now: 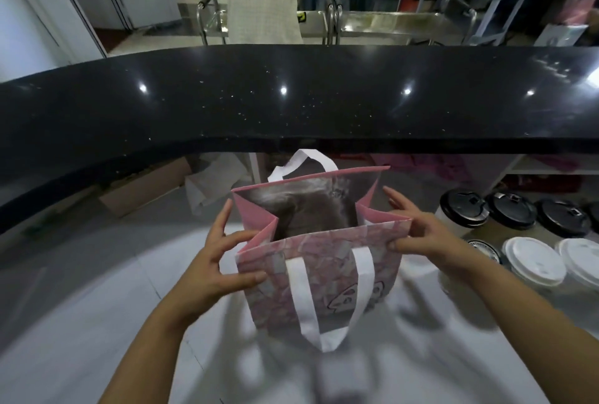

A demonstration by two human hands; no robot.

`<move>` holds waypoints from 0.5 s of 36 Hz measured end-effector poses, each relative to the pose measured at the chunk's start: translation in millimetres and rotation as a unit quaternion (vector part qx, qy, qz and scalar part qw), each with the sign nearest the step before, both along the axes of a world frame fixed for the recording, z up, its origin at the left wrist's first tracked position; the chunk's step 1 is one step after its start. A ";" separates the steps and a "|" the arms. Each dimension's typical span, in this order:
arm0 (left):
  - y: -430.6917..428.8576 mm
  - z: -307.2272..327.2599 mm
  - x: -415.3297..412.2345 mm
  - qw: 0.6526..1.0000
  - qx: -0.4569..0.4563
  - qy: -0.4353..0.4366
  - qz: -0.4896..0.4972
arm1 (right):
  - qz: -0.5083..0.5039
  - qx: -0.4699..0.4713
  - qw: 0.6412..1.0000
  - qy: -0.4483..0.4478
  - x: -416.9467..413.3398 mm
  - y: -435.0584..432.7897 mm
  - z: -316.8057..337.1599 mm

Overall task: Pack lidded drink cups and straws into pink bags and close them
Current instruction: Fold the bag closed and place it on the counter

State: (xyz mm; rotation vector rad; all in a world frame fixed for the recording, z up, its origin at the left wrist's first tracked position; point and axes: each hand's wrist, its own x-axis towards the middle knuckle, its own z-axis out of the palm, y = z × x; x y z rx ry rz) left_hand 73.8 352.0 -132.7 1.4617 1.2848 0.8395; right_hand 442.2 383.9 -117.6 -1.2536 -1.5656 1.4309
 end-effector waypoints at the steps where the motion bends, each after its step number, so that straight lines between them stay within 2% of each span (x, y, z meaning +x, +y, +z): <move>1: 3.0 1.6 -1.8 1.000 -0.003 0.003 -0.015 | 0.014 0.007 1.000 -0.005 0.0 5.2 1.3; 5: 16.0 8.6 -3.4 0.998 -0.024 0.014 -0.062 | 0.058 -0.005 0.998 -0.004 -3.6 19.0 6.8; 10: 23.9 14.9 -1.9 1.000 -0.019 -0.003 -0.019 | 0.063 -0.024 0.997 0.040 -4.4 24.7 1.3; 18: 22.6 9.6 12.7 0.991 0.060 -0.048 0.106 | -0.098 0.077 0.988 0.087 -18.1 8.7 -16.0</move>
